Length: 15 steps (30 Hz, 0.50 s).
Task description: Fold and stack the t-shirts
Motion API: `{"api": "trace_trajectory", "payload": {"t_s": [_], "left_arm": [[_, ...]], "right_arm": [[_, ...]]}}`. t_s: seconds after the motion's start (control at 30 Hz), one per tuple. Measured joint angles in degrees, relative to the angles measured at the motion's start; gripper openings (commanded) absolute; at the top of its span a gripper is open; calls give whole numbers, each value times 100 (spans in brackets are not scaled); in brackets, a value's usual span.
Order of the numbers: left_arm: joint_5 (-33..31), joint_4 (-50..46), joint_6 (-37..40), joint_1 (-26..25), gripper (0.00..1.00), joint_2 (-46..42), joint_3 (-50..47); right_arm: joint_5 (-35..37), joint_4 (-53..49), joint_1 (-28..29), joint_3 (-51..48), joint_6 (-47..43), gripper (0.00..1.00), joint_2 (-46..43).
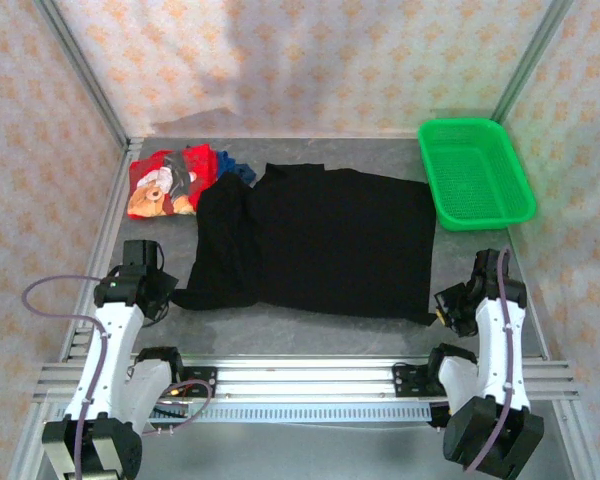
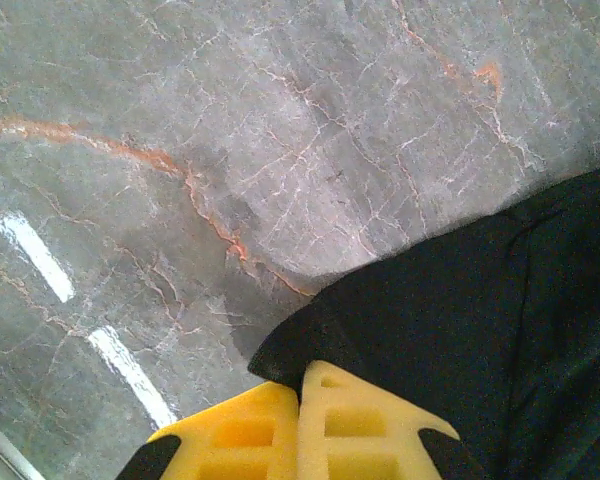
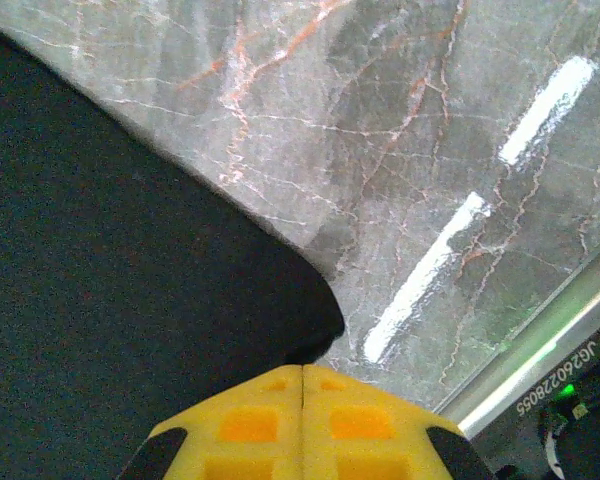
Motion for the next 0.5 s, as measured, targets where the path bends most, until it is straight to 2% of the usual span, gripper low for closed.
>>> {"api": "trace_trajectory", "payload": {"t_s": [0.1, 0.13, 0.2, 0.23, 0.3, 0.4, 0.5], "left_arm": [[9, -7, -94, 0, 0, -22, -411], [17, -7, -162, 0, 2, -44, -614], [24, -63, -240, 0, 37, -74, -898], [42, -63, -284, 0, 49, -85, -1032], [83, -105, -363, 0, 72, -109, -1093], [87, -188, -396, 0, 77, -173, -973], [87, -267, -413, 0, 78, -168, -614]], "right_arm": [[0, 2, 0, -9, 4, 0, 15], [2, 2, 0, -13, 13, 4, 7], [0, 0, 0, -66, 37, 28, -28], [0, 22, 0, -122, 109, 37, -63], [4, -50, 0, -184, 98, 49, -136], [26, -175, 0, -116, 103, 58, -223], [37, -328, 0, 109, 142, 60, -260]]}}
